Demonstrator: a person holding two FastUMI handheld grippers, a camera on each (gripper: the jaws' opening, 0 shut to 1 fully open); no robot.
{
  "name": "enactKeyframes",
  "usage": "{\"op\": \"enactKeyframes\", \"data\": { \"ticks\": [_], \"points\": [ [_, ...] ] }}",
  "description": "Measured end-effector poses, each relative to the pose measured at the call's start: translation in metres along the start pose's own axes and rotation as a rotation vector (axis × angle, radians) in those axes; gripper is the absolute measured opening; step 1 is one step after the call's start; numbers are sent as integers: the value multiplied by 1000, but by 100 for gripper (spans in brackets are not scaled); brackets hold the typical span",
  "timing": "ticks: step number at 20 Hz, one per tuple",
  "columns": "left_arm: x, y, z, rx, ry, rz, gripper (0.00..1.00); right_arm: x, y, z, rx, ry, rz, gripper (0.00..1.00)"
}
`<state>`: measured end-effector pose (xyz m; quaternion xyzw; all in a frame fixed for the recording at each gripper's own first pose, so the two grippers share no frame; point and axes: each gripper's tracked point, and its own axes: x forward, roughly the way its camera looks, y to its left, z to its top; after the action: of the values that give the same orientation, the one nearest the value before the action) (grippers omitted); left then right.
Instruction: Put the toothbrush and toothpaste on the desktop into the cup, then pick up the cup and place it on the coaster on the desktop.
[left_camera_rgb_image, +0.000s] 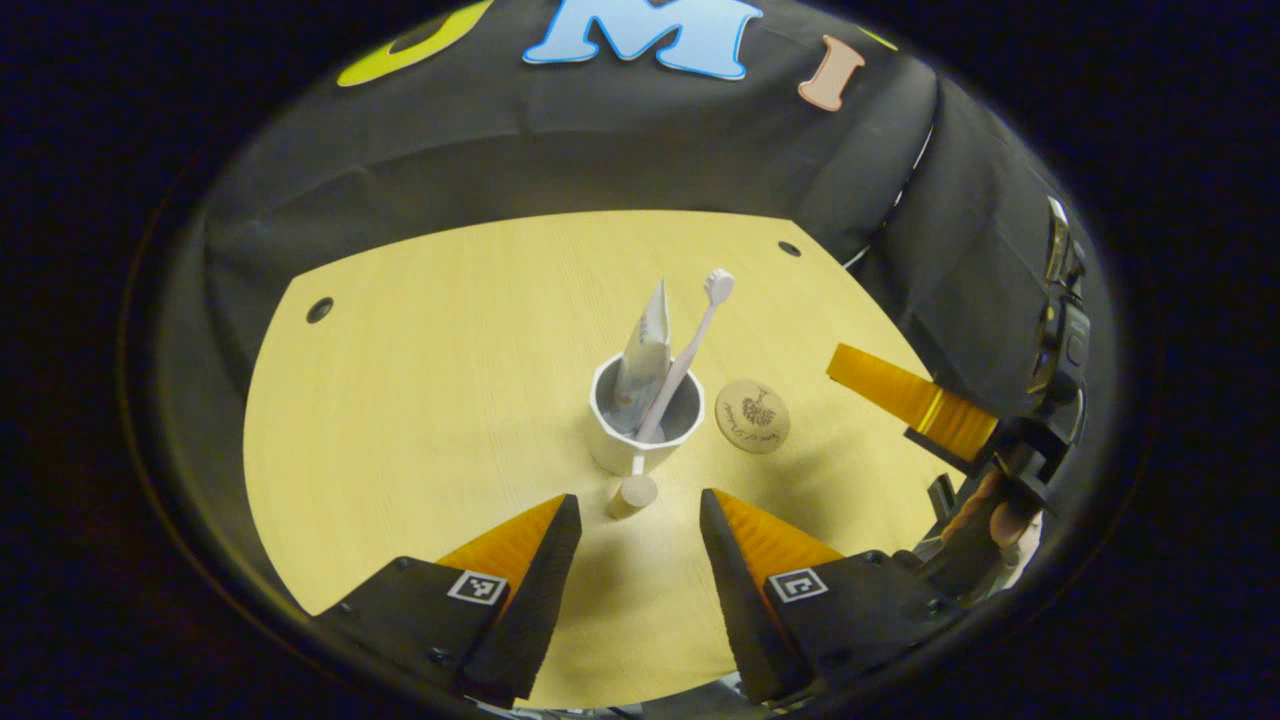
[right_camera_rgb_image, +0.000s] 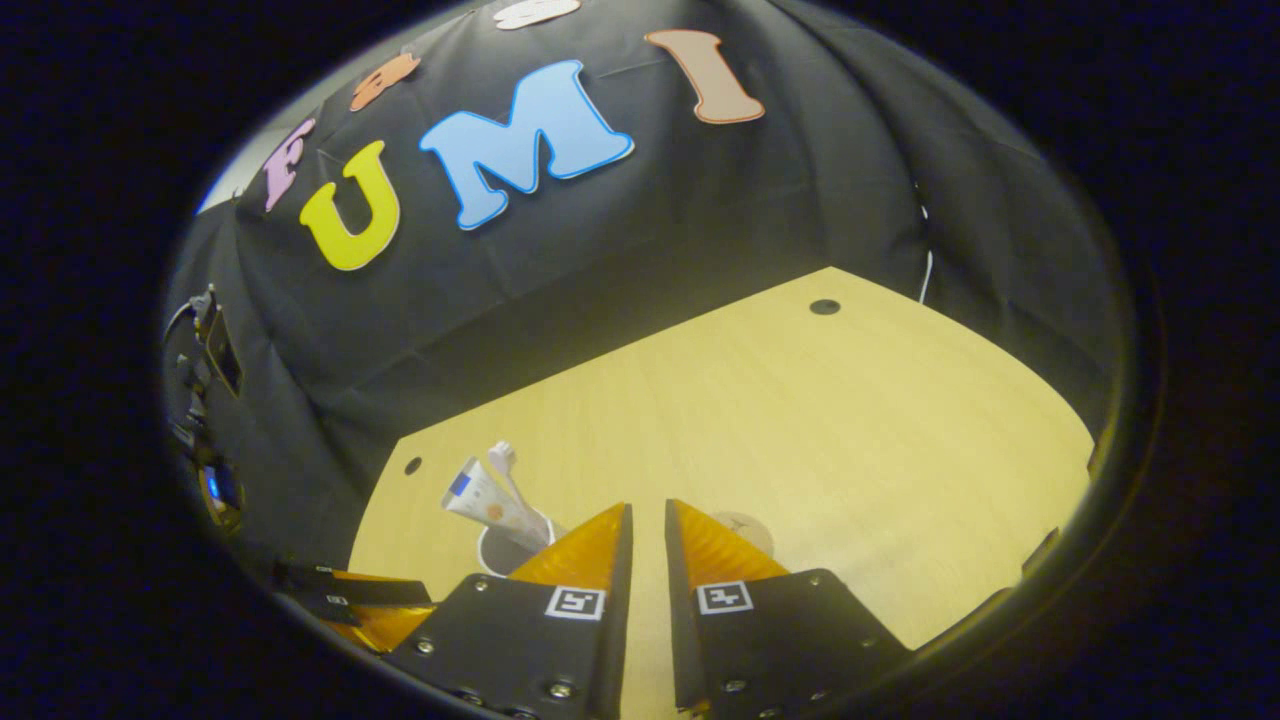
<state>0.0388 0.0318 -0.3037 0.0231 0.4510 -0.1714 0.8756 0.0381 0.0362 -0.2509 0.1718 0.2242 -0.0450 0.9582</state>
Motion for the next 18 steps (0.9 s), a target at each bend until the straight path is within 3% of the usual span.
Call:
{"op": "enactKeyframes", "data": {
  "ticks": [11, 16, 18],
  "points": [
    [74, 13, -7, 62, 200, 66, 80, -32, -86, -1, 110, 12, -133, 19],
    [98, 13, -14, 85, 250, 85, 82, -35, -105, -8, 144, 36, -157, 19],
    [100, 13, -14, 81, 255, 80, 77, -34, -107, -11, 145, 50, -158, 19]
  ]
}}
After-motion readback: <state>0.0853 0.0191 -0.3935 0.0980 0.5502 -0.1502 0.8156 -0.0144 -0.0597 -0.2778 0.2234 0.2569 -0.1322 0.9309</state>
